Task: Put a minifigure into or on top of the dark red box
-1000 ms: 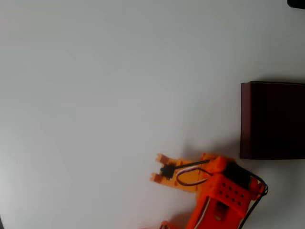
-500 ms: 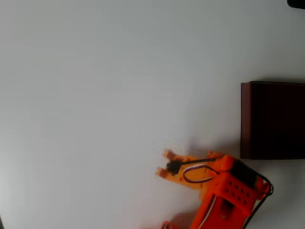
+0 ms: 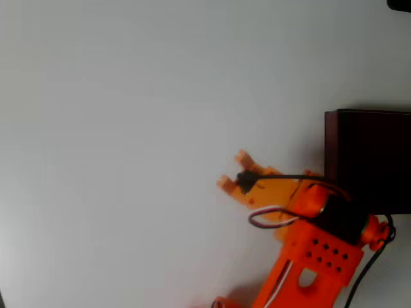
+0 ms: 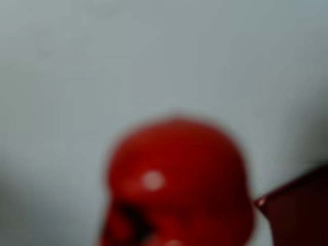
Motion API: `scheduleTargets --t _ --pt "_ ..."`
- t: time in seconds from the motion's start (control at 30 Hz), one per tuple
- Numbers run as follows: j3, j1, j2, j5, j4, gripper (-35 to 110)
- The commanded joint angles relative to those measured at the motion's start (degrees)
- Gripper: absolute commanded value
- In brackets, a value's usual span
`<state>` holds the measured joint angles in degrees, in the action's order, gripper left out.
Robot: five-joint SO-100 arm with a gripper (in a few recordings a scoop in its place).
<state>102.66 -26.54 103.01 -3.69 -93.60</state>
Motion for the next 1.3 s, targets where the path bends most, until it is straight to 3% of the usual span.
scheduleTargets --t 0.0,0.2,0.4,0.83,1.13,1.27 --pt "-8.2 -4.0 -0.9 -3.3 -3.5 0" --pt "-10.5 -10.0 7.6 -1.8 5.6 0" --pt "-34.8 -16.8 -13.7 -11.7 -6.7 0" --pt "-25.8 -17.0 -21.4 -17.5 9.8 0" --pt "-26.2 -15.4 -27.2 -18.4 13.2 5" --pt "-23.0 -13.6 -22.6 -18.4 13.5 23"
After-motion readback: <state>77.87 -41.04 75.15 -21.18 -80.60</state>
